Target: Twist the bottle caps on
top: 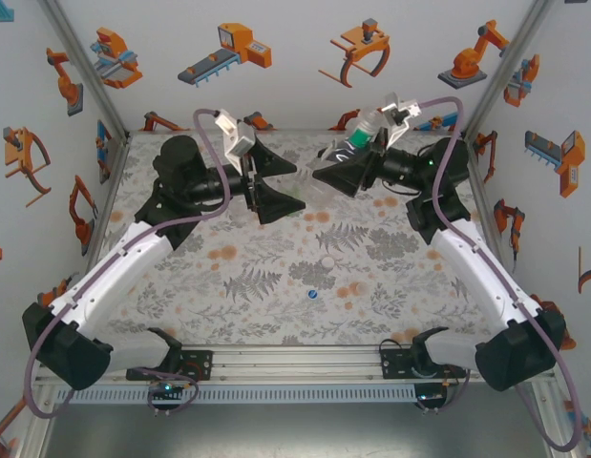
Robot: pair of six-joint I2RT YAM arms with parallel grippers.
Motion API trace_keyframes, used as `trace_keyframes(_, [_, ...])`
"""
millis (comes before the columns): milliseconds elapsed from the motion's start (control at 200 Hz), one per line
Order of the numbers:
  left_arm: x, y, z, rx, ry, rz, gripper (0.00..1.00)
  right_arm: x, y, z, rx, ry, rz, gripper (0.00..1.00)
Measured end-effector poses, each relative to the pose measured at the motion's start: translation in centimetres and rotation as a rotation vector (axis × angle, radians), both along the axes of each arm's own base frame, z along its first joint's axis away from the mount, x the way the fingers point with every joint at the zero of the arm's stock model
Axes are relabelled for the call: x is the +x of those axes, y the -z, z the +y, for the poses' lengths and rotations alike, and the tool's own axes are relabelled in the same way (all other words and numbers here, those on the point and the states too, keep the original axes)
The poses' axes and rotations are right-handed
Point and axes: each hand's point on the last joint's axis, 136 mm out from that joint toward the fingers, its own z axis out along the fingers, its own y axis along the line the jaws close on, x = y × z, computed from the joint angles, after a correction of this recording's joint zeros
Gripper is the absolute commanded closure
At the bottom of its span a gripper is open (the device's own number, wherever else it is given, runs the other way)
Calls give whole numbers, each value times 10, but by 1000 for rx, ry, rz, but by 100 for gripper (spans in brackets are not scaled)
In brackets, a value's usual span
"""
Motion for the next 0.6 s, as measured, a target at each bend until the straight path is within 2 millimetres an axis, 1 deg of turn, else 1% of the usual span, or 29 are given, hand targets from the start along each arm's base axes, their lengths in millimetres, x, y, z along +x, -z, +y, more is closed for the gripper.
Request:
trace_keyframes(135, [-6,-7,-13,-9,46,-14,7,-14,-11,13,14,-72,-19,62])
trace_keyframes(270, [-14,-14,-21,-18,82,-28,14,-23,-21,19,29,-103,-47,63])
trace_keyframes(335, [-16,-15,-25,-20,96,-30,18,-26,-22,21,31,-112,-50,63])
trace_keyframes(421, [-19,-13,-29,-17,111,-27,26,-27,-21,24,31,-119,-48,63])
trace_keyframes(601, [-26,-9,-35,-9,144,-24,40,-27,-19,27,26,-120,-52,63])
